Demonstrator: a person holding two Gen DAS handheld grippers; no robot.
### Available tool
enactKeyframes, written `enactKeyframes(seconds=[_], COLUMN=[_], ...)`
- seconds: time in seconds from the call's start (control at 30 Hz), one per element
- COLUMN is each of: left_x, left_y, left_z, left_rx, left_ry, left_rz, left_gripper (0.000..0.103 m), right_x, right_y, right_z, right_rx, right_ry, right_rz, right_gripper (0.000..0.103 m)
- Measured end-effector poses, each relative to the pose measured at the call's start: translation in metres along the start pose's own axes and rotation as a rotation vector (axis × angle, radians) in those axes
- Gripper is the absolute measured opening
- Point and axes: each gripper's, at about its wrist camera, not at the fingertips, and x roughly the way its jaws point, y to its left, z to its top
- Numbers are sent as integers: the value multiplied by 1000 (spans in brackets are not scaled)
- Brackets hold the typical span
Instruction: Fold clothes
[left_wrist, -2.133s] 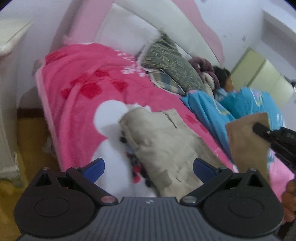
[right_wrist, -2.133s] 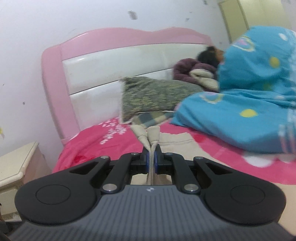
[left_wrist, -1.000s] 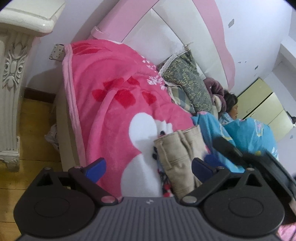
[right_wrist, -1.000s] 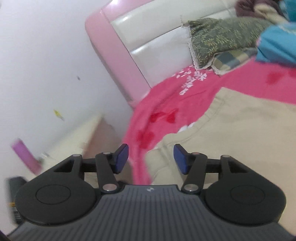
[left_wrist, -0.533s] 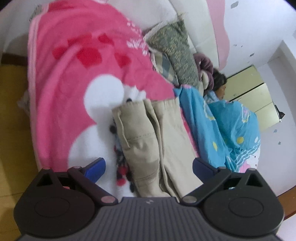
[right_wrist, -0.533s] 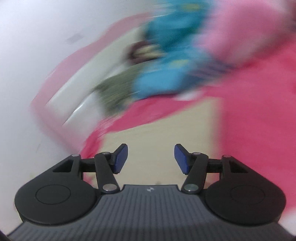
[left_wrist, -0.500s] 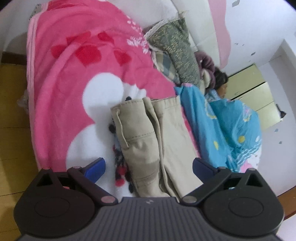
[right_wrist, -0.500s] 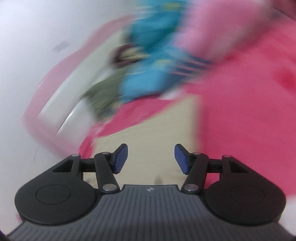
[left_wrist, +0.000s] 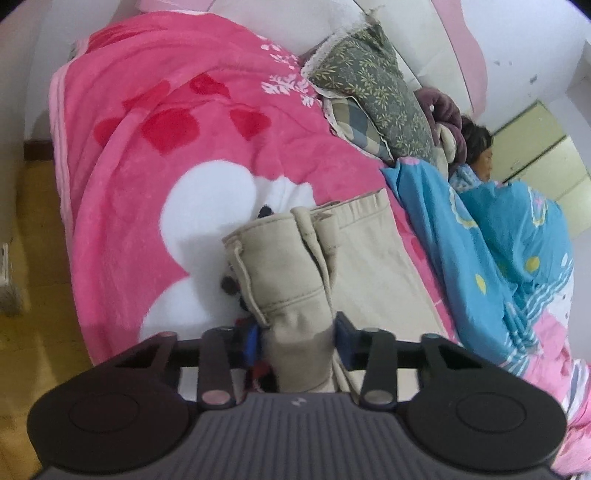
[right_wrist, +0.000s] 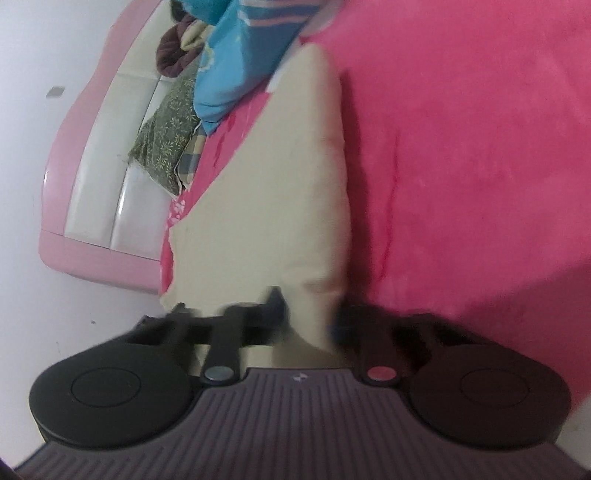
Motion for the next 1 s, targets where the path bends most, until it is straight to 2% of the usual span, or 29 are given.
enactKeyframes(seconds=[0.07,0.13,0.3,0.47,0.6,0.67,0.77,0.83,0.9,0.93,1.0], left_x=[-7,-14,-32,-33,-26,-28,-25,-20,-16,-23,-37], left_y=[-4,-10,-39,-83,-127,-146,-144,-128,-111,-107,-99], left_z=[-2,-3,-21,-73,-126,-152,-178,-187,-194,-191,-185], left_rx=[-23,-45,-83,-19,76,177,257,297,325,328,334], left_ry=[-17,-22,9,70,192,208,228,267,319,304,274], left_rz=[-32,-68,-189,-319,-492,-502,-444,-349,-265,-256,-237], left_gripper=[31,31,31,28,28,29,29,30,34,37,42], right_x=[-7,-21,-71,-171,-249,-282,-303,-298,-280,-271,-272], right_y=[1,8,25,8,-10,-21,-53,-77,-91,-92,-93], right_z=[-1,-2,6,-21,-54,-69,-93,-104,-110,-112,-120], right_rx=[27,20,-38,-101,-138,-142,-131,-108,-126,-137,-146], right_ry=[-34,-82,-176,-280,-399,-452,-458,-417,-361,-348,-376], right_rz=[45,95,125,48,-84,-133,-176,-192,-272,-329,-351], right_gripper=[6,5,5,5,5,5,6,9,17,29,30])
